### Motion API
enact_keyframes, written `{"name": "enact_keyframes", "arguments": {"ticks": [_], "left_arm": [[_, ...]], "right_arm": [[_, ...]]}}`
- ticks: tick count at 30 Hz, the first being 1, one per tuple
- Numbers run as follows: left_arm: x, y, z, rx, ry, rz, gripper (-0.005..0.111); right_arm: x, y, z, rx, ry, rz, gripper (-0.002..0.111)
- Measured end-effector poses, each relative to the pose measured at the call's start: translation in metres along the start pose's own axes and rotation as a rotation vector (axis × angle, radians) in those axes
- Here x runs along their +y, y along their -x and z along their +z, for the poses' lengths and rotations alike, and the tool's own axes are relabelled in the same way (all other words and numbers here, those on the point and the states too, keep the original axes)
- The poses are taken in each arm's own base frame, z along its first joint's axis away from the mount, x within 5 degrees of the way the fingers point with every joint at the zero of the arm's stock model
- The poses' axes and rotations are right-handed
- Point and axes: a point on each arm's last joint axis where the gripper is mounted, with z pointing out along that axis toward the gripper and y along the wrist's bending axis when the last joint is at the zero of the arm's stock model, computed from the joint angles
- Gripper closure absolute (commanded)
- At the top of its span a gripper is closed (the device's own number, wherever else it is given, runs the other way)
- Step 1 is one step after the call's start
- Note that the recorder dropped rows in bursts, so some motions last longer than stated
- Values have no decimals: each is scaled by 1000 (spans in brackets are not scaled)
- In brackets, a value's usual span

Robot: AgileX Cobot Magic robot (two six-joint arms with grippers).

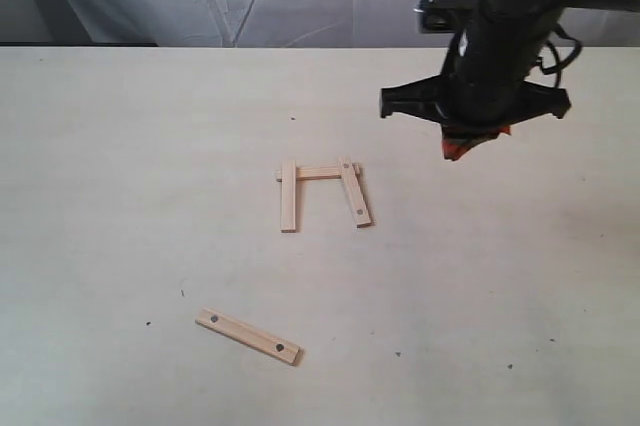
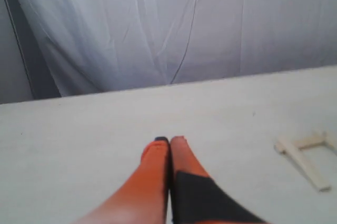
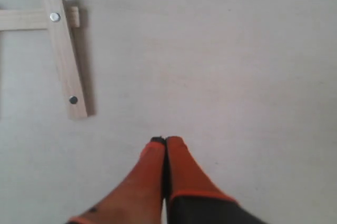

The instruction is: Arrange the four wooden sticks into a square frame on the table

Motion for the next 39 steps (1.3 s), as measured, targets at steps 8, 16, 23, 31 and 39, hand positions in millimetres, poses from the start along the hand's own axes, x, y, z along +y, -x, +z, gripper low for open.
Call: {"name": "enact_keyframes", "arguments": {"ticks": [8, 16, 23, 31, 39], "left_arm": [[3, 30, -5, -337, 19, -93, 107], [4, 40, -9, -458, -7, -246, 107], [5, 47, -10, -432, -10, -285, 107], [4, 131, 22, 41, 4, 31, 107], [-14, 114, 125, 670, -281, 344, 107]], "right_arm": [[-51, -45, -33, -62, 45, -9, 108], [-91, -67, -53, -113, 39, 38, 108], [-88, -68, -58, -157, 91, 22, 108], [-86, -65, -58, -188, 109, 8, 108], [-86, -65, -58, -195, 110, 9, 108]]}}
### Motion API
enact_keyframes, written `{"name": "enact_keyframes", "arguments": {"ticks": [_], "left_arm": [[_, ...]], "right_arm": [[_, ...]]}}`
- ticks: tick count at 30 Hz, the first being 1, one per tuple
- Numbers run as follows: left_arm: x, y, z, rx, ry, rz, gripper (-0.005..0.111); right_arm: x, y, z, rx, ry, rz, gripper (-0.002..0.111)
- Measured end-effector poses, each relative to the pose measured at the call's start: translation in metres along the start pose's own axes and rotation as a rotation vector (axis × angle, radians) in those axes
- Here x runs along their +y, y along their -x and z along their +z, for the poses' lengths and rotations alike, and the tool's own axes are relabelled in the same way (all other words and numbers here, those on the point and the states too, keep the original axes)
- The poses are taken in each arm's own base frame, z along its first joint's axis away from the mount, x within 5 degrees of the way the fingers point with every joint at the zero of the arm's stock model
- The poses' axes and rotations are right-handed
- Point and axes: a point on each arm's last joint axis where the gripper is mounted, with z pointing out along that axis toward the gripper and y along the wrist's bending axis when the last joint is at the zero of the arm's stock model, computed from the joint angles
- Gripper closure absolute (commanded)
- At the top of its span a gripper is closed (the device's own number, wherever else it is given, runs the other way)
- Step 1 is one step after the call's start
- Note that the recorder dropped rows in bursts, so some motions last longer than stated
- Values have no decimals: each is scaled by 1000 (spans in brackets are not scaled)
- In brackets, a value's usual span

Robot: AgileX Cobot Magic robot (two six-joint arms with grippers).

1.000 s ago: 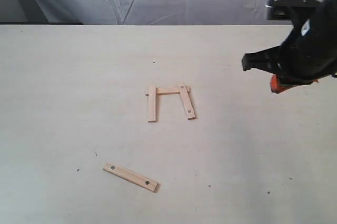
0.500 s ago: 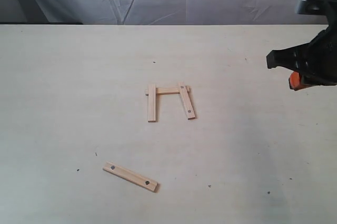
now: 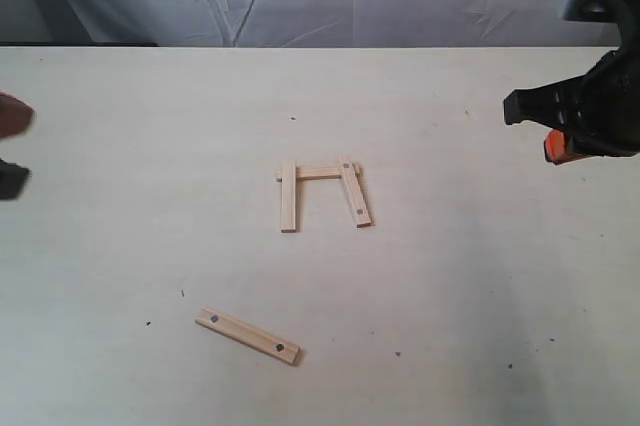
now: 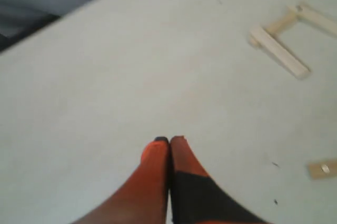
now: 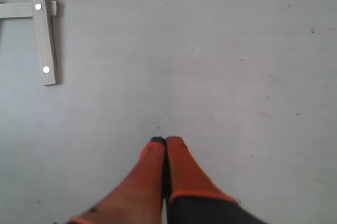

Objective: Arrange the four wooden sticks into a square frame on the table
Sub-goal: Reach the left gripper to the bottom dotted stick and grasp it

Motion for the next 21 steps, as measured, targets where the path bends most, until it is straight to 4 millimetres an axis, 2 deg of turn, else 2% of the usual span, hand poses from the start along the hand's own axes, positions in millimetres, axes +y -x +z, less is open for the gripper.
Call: {"name": "enact_keyframes", "arguments": {"ticks": [2, 5, 8, 15, 18, 21], "left_arm": [[-8, -2, 36, 116, -125, 76, 107], [-28, -7, 78, 230, -290, 226, 107], [-54, -10, 105, 288, -418, 389, 107], [-113, -4, 141, 290, -588, 685, 103], [-131, -6, 151, 291, -634, 774, 94], [-142, -12, 160, 311, -667, 829, 80]], "right_arm": [[0, 0, 0, -4, 0, 0, 108], [0, 1, 0, -14, 1, -2, 108], [0, 2, 0, -19, 2, -2, 108], [0, 3, 0, -28, 3, -2, 108], [0, 3, 0, -31, 3, -2, 108], [0, 3, 0, -34, 4, -2, 108]]}}
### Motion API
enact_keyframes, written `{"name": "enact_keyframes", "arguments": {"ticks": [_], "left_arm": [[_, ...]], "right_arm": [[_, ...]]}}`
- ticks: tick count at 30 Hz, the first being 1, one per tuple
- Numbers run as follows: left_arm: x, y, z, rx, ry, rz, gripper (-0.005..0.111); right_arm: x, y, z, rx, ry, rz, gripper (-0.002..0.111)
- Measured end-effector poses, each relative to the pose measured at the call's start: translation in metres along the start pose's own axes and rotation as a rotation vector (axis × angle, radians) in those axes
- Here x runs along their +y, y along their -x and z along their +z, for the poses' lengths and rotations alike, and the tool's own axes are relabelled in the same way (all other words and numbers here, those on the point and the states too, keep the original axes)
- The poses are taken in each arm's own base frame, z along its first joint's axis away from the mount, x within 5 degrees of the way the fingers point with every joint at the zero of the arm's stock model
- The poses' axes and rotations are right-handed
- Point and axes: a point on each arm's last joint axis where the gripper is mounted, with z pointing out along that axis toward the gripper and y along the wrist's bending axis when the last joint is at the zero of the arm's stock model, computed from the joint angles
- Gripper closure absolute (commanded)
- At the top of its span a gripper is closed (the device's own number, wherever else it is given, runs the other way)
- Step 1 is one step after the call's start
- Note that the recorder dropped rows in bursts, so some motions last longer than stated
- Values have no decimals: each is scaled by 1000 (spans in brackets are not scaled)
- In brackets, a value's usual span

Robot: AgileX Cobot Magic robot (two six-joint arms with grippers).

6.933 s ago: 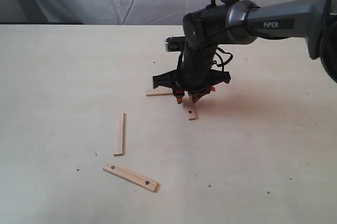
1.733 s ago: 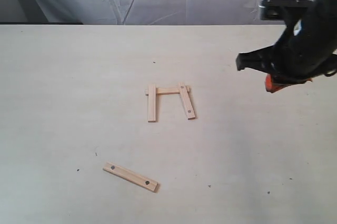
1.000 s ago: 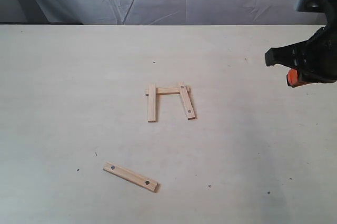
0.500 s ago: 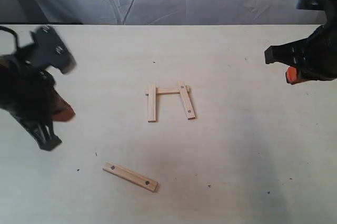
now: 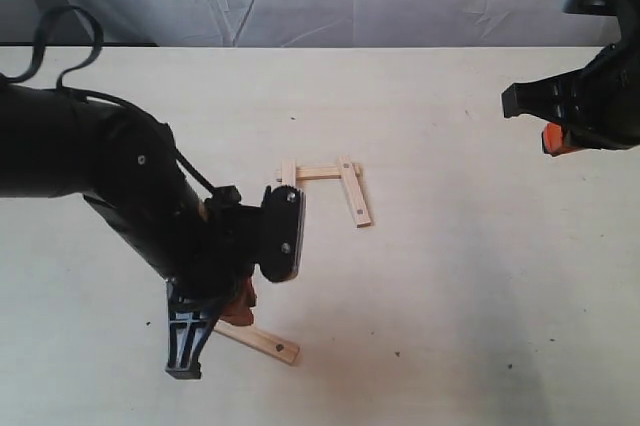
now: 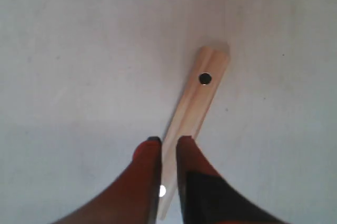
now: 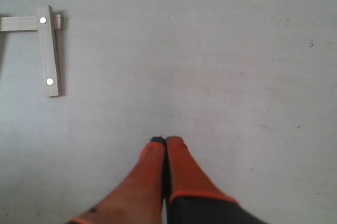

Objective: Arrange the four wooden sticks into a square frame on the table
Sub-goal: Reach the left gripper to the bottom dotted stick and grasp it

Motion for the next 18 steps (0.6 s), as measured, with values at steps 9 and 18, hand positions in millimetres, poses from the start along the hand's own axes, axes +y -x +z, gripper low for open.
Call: {"name": "enact_keyframes", "arguments": {"ticks": [9, 18], "left_arm": [[-3, 4, 23, 30, -30, 120, 66], [0, 2, 25, 58, 5, 210, 66]], "right_arm": [[0, 0, 0, -5, 0, -2, 108], [0, 1, 0, -8, 1, -6, 108]]}}
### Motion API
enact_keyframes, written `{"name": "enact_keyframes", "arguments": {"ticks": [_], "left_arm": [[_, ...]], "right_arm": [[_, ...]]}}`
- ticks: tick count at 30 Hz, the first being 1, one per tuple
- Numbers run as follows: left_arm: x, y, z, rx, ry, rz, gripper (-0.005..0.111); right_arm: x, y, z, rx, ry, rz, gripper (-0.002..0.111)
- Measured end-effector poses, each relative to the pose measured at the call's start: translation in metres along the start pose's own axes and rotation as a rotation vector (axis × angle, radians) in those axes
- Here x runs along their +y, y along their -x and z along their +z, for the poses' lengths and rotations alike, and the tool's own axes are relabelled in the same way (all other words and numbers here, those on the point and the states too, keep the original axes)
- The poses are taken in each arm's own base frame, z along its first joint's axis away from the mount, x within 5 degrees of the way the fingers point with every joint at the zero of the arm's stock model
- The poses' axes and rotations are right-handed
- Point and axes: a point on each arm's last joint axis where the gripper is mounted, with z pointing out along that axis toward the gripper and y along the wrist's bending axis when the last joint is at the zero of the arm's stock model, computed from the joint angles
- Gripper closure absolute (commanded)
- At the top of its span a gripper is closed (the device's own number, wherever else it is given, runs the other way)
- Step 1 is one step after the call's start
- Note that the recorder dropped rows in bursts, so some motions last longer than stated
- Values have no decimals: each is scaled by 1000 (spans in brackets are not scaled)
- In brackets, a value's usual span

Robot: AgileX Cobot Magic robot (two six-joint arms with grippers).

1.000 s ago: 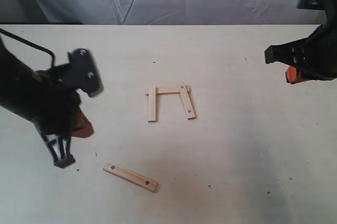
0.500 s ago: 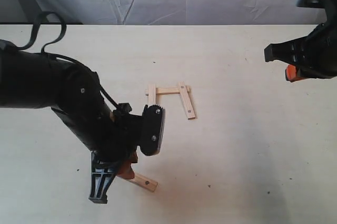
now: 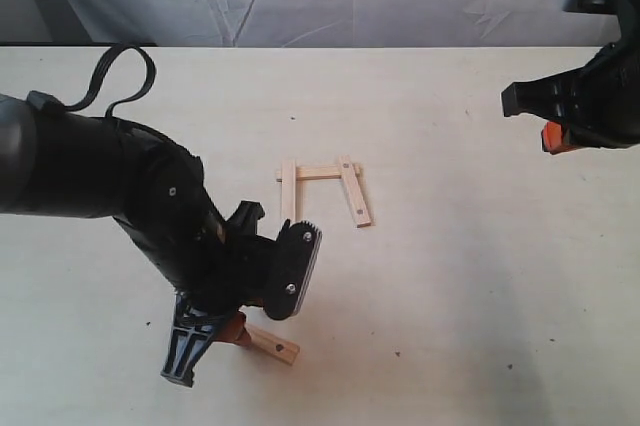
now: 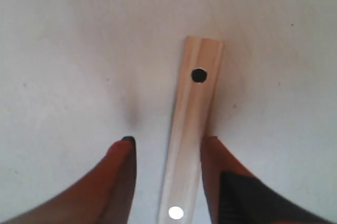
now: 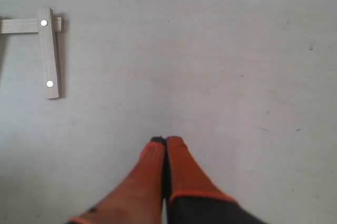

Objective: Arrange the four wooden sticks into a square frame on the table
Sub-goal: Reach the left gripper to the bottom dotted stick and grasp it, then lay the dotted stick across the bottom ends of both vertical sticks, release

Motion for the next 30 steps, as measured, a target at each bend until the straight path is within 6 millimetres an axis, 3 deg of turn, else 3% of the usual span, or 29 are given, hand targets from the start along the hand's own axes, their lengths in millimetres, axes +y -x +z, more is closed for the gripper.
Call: {"name": "enact_keyframes", "arguments": {"ticks": [7, 13, 22, 30], "left_arm": [[-2, -4, 10, 23, -25, 17, 71], [-4, -4, 11, 25, -45, 14, 107], [0, 3, 7, -15, -42, -66, 107], [62, 40, -53, -134, 207, -171, 107]], "right_arm": [[0, 0, 0, 0, 0, -2, 108], [0, 0, 0, -4, 0, -4, 108], [0, 1, 0, -13, 1, -7, 108], [2, 7, -5, -29, 5, -10, 108]]}}
